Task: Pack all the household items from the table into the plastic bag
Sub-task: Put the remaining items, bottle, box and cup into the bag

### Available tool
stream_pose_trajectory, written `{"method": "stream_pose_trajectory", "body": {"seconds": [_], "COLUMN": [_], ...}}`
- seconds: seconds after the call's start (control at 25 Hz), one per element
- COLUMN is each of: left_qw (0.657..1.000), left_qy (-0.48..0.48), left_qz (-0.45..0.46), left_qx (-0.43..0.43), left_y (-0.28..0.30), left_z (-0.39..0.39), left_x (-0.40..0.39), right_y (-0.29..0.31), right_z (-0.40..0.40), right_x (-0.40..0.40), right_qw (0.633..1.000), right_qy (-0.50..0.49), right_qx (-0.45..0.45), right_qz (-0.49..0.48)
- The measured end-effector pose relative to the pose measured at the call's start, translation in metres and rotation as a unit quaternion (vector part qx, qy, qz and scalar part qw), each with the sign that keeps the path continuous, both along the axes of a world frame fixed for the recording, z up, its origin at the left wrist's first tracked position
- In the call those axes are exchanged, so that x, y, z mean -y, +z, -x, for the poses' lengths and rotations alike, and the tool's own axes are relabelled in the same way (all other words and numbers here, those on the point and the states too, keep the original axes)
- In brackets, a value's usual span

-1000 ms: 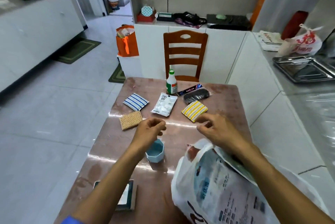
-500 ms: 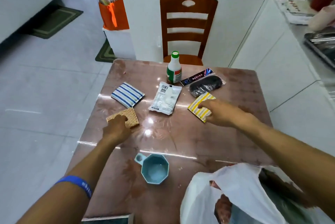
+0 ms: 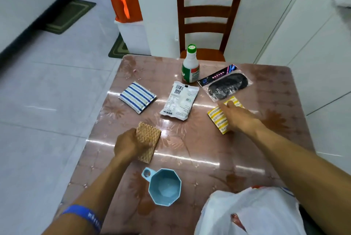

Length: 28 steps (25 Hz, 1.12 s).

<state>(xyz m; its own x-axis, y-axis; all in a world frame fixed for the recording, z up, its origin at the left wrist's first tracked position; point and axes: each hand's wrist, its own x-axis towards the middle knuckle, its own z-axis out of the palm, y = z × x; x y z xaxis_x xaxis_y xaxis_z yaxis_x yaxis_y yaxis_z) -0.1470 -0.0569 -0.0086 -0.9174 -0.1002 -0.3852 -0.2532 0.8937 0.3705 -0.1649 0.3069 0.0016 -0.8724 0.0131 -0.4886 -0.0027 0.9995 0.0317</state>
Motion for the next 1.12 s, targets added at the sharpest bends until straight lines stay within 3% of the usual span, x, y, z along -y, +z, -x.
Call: {"method": "stream_pose_trajectory", "body": {"seconds": [0.12,0.24,0.4,0.56,0.68,0.84,1.04,1.12], "left_qw": [0.994,0.978,0.969,0.957,0.935,0.889,0.800,0.793], "left_qy": [0.027,0.048,-0.006,-0.009,-0.018,-0.123,-0.346,-0.425], "left_qz": [-0.085,-0.178,-0.211,-0.251,-0.325,-0.411,-0.324,-0.200], "left_qx": [-0.067,-0.097,-0.124,-0.144,-0.141,-0.163,-0.368,-0.388], "left_y": [0.030,0.070,0.105,0.132,0.173,0.255,0.317,0.293], "left_z": [-0.021,-0.043,-0.065,-0.080,-0.098,-0.144,-0.246,-0.272], "left_x": [-0.015,-0.022,-0.026,-0.038,-0.071,-0.122,-0.171,-0.205], "right_y": [0.014,0.019,0.024,0.074,0.151,0.224,0.252,0.256], "right_z": [-0.010,-0.035,-0.070,-0.100,-0.162,-0.285,-0.385,-0.403], "right_x": [-0.004,-0.004,0.002,-0.003,-0.014,-0.022,-0.044,-0.050], "right_qw": [0.997,0.999,0.999,0.979,0.904,0.731,0.584,0.563], "right_qy": [0.013,0.002,-0.042,-0.129,-0.242,-0.370,-0.418,-0.419], "right_qx": [-0.004,0.020,0.032,-0.091,-0.242,-0.379,-0.432,-0.450], "right_qz": [-0.077,-0.024,0.011,0.129,0.256,0.429,0.546,0.552]}}
